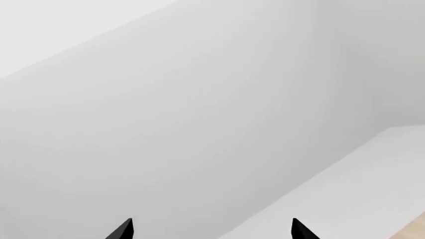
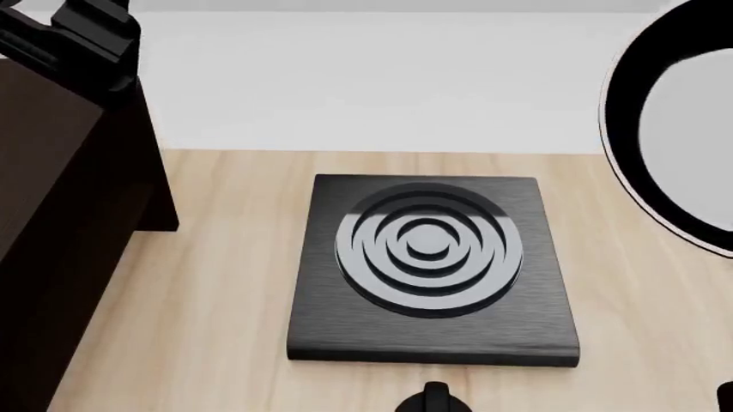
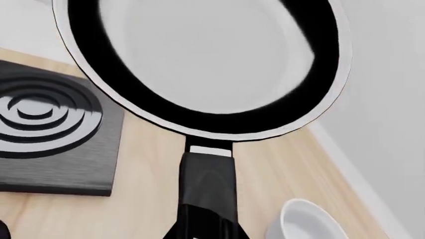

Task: Put the frying pan under the cabinet shelf.

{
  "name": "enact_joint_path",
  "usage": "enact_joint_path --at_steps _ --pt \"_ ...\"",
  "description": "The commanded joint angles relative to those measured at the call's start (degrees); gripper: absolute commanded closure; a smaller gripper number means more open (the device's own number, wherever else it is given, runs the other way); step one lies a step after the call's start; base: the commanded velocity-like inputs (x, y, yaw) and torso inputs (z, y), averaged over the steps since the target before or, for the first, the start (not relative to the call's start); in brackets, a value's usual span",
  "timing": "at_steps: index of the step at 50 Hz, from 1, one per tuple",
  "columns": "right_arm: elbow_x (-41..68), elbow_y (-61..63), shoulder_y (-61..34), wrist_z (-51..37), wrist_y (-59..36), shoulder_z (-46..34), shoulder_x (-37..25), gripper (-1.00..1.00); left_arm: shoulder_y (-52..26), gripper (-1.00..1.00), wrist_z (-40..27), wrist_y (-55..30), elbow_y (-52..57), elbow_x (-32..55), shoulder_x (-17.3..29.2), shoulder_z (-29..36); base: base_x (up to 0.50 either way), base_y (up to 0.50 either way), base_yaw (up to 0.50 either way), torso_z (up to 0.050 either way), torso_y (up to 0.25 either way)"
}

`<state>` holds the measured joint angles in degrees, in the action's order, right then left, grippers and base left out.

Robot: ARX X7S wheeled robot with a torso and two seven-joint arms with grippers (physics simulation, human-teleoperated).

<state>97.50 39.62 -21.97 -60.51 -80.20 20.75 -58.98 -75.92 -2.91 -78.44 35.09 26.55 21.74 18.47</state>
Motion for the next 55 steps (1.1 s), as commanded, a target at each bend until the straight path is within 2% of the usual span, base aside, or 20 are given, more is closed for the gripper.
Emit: enact_joint_path --at_steps 1,10,28,38,45,55 --pt "0.0 -1.7 -11.1 -2.4 0.1 -8.2 -3.0 1.00 0.3 -1.00 -0.3 -0.1 0.5 0.4 0.3 -0.5 0.00 0.00 0.00 0.000 0.010" --pt "0.8 -4.4 -22.9 -3.3 -1.6 -18.3 -2.4 1.00 -0.3 -1.00 -0.6 -1.3 1.2 0.9 0.4 -0.8 0.00 0.00 0.00 0.000 0.001" --pt "1.0 -8.4 -38.8 -3.8 -5.7 -31.8 2.8 1.00 -2.0 -1.00 -1.1 -2.5 2.4 1.8 0.6 -1.9 0.00 0.00 0.00 0.001 0.001" --pt "1.8 -9.6 -44.7 -3.9 -6.5 -36.8 4.6 1.00 -3.8 -1.00 -1.3 -3.7 2.9 2.4 0.8 -2.0 0.00 0.00 0.00 0.001 0.002" --pt "5.7 -10.9 -51.4 -6.4 -6.9 -40.4 4.3 1.00 -5.7 -1.00 -1.8 -1.3 3.4 1.3 1.6 -1.1 0.00 0.00 0.00 0.000 0.001" --pt "7.9 -11.8 -56.8 -7.3 -6.5 -44.1 4.3 1.00 -11.9 -1.00 -1.8 -4.9 4.6 2.3 1.4 -1.8 0.00 0.00 0.00 0.007 -0.214"
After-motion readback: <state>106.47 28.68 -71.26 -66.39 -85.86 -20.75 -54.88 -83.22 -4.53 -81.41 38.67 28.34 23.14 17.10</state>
